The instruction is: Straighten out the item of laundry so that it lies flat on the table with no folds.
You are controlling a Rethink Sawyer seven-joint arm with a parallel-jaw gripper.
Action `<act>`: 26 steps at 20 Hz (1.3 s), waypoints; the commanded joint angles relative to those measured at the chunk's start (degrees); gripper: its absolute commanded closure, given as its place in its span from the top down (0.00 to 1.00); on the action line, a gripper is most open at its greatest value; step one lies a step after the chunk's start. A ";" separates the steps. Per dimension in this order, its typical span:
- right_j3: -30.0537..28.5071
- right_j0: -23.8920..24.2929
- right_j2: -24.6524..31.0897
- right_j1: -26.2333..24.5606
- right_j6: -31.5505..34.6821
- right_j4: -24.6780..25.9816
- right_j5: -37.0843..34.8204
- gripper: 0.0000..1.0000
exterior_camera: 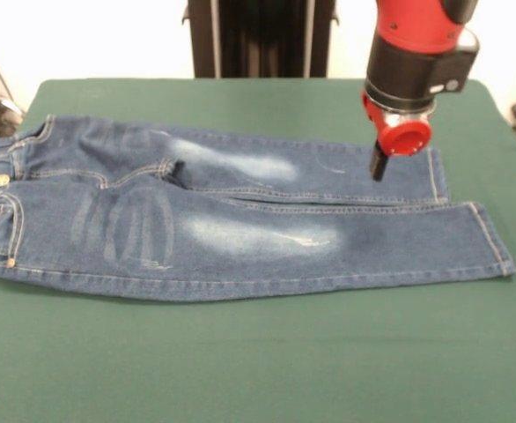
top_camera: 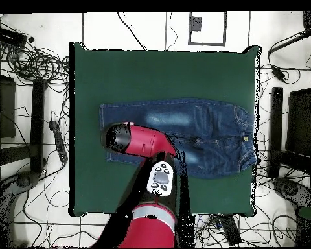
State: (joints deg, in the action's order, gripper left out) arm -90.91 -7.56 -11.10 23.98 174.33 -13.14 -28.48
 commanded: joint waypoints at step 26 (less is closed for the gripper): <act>1.26 2.63 9.29 -17.74 0.59 -0.10 8.24 0.00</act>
State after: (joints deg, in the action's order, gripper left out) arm -92.66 -4.89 -10.45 19.15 174.33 -13.21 -27.09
